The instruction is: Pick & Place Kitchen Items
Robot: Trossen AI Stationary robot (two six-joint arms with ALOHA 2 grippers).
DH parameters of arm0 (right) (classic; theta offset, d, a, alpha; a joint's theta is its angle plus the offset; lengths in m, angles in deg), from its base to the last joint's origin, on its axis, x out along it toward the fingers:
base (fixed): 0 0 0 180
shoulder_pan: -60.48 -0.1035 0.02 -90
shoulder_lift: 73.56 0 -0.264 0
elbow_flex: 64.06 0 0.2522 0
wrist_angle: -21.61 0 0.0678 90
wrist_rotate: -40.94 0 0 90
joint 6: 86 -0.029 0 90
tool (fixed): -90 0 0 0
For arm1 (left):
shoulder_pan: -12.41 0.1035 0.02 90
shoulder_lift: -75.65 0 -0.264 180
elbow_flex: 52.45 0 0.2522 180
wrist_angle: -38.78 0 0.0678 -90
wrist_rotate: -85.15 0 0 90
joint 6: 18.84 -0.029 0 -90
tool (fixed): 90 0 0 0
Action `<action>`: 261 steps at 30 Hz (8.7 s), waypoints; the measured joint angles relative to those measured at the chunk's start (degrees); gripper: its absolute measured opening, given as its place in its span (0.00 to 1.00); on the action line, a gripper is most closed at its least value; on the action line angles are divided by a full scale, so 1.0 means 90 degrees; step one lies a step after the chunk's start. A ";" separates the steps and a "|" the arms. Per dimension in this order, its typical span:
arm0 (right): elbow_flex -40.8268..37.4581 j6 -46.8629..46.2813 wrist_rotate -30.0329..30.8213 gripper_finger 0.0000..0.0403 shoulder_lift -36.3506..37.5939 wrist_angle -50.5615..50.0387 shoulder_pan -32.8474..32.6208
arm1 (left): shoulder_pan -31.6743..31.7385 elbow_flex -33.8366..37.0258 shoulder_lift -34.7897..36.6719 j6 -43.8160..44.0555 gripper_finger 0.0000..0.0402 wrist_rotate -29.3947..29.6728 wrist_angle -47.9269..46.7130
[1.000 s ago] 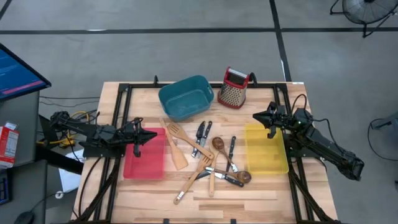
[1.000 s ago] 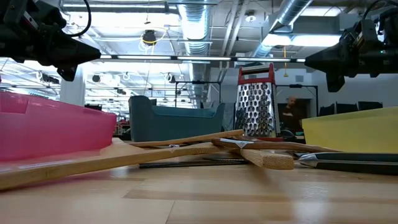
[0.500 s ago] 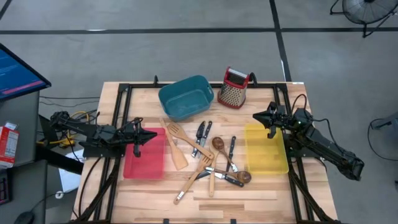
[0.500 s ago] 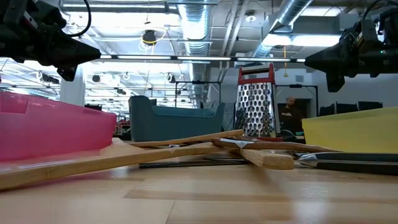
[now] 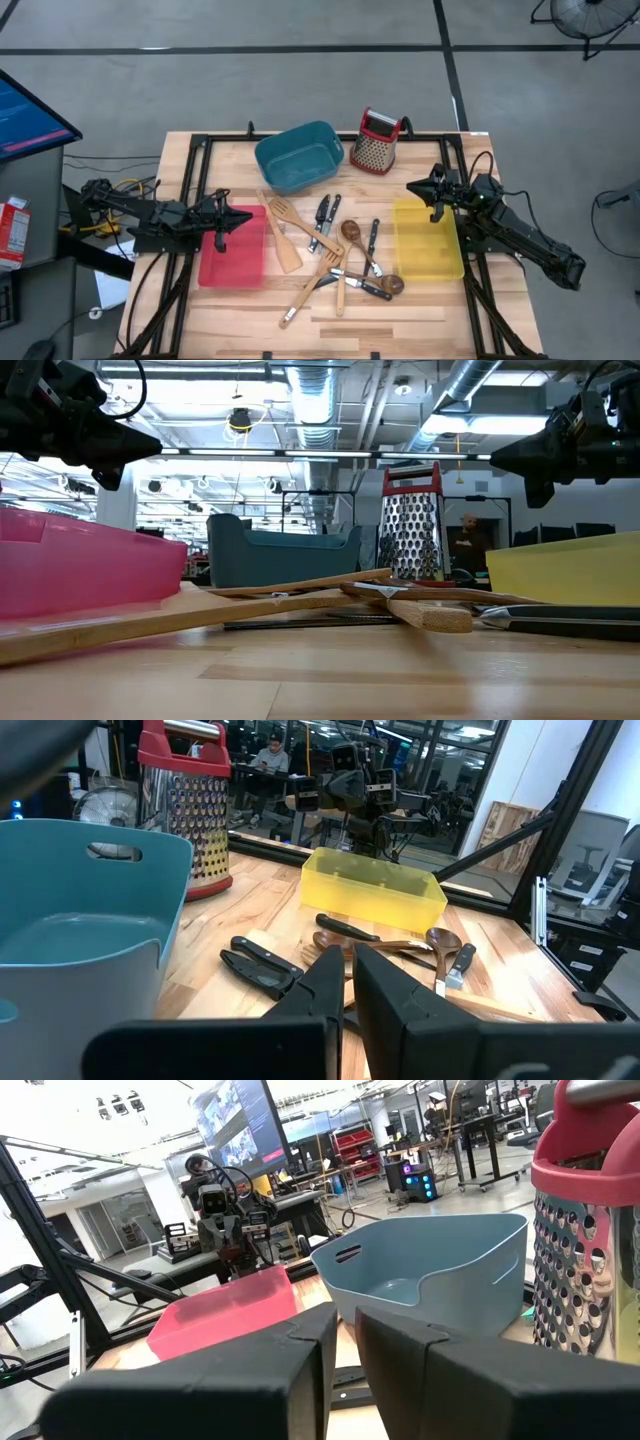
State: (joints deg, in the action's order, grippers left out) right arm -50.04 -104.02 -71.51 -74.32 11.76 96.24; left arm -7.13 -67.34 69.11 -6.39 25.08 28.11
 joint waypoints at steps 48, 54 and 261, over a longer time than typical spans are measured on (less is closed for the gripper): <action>0.0000 0.0000 -0.0001 0.14 0.0001 -0.0001 -0.0002 | -0.0001 0.0000 0.0000 0.0000 0.02 -0.0001 0.0000; 0.0001 0.0000 -0.0001 0.14 -0.0001 -0.0001 0.0000 | 0.0001 0.0000 0.0000 0.0000 0.02 -0.0002 0.0000; 0.7217 0.1498 0.2498 0.12 -1.0362 0.1669 -0.3788 | 0.2617 -0.3791 -0.7148 -0.0053 0.26 -0.3383 0.4760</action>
State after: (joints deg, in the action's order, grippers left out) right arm 14.91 -90.54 -49.03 -167.58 26.78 62.15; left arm 16.42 -101.46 4.78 -6.87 -5.37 70.96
